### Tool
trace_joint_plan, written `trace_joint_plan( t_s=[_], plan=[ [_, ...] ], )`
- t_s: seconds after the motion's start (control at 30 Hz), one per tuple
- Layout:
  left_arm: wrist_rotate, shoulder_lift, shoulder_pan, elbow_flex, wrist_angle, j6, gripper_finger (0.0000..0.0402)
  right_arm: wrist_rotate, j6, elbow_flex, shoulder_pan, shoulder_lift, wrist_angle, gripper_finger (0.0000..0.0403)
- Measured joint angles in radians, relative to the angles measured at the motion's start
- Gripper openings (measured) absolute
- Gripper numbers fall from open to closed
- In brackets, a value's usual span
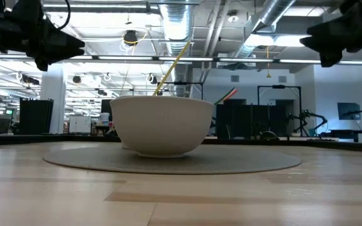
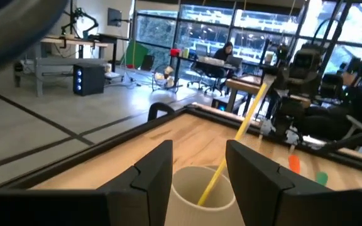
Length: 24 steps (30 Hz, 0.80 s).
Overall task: Pick & Place Utensil
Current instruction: Return to Home Position
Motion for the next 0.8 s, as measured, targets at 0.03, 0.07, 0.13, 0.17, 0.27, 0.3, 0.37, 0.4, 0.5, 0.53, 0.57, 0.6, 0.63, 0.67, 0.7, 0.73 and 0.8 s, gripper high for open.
trace_joint_plan(
  t_s=[0.03,0.07,0.13,0.17,0.27,0.3,0.37,0.4,0.5,0.53,0.57,0.6,0.63,0.67,0.7,0.73,0.8],
  plan=[
    [0.000,0.000,0.000,0.000,0.002,-0.002,0.0149,0.000,-0.001,-0.008,0.000,0.000,0.003,0.0153],
    [-0.001,0.000,0.000,0.000,0.004,-0.003,0.0149,0.001,-0.003,-0.018,0.000,0.000,0.011,0.0153],
    [-0.001,0.000,0.000,0.000,0.003,-0.003,0.0149,0.004,-0.002,-0.031,0.000,0.000,0.024,0.0153],
    [-0.001,0.000,0.000,-0.001,0.005,-0.003,0.0149,0.004,0.001,-0.032,0.000,0.000,0.028,0.0153],
    [-0.001,0.000,0.000,-0.017,0.009,-0.004,0.0149,0.003,0.001,-0.031,0.000,0.000,0.032,0.0156],
    [0.000,0.000,0.000,-0.023,0.009,-0.009,0.0149,0.002,0.002,-0.031,0.000,0.000,0.031,0.0157],
    [0.000,0.000,0.000,-0.037,0.013,-0.029,0.0149,0.000,0.004,-0.031,0.003,0.000,0.032,0.0158],
    [0.000,-0.001,0.000,-0.044,0.018,-0.035,0.0149,0.000,0.004,-0.031,0.005,0.000,0.032,0.0159],
    [0.000,-0.001,0.000,-0.070,0.053,-0.034,0.0149,-0.001,0.004,-0.031,0.011,0.000,0.031,0.0160],
    [0.006,-0.001,0.000,-0.081,0.077,-0.029,0.0149,-0.002,0.004,-0.031,0.011,0.000,0.031,0.0160],
    [0.020,-0.001,0.000,-0.091,0.099,-0.024,0.0149,-0.003,0.004,-0.031,0.012,0.000,0.031,0.0160],
    [0.044,-0.001,0.000,-0.101,0.122,-0.014,0.0149,-0.005,0.004,-0.033,0.014,0.000,0.032,0.0159],
    [0.078,-0.001,0.000,-0.108,0.132,0.002,0.0149,-0.008,0.000,-0.041,0.017,0.000,0.045,0.0159],
    [0.116,-0.001,0.000,-0.108,0.136,0.020,0.0149,-0.010,-0.005,-0.053,0.019,0.000,0.056,0.0158],
    [0.153,0.000,0.000,-0.108,0.144,0.032,0.0149,-0.010,-0.010,-0.066,0.023,0.000,0.065,0.0158],
    [0.182,-0.001,-0.001,-0.108,0.150,0.048,0.0149,-0.010,-0.016,-0.081,0.025,0.000,0.078,0.0158],
    [0.213,-0.001,-0.001,-0.108,0.151,0.054,0.0149,-0.010,-0.022,-0.101,0.028,0.000,0.105,0.0158]
  ],
)
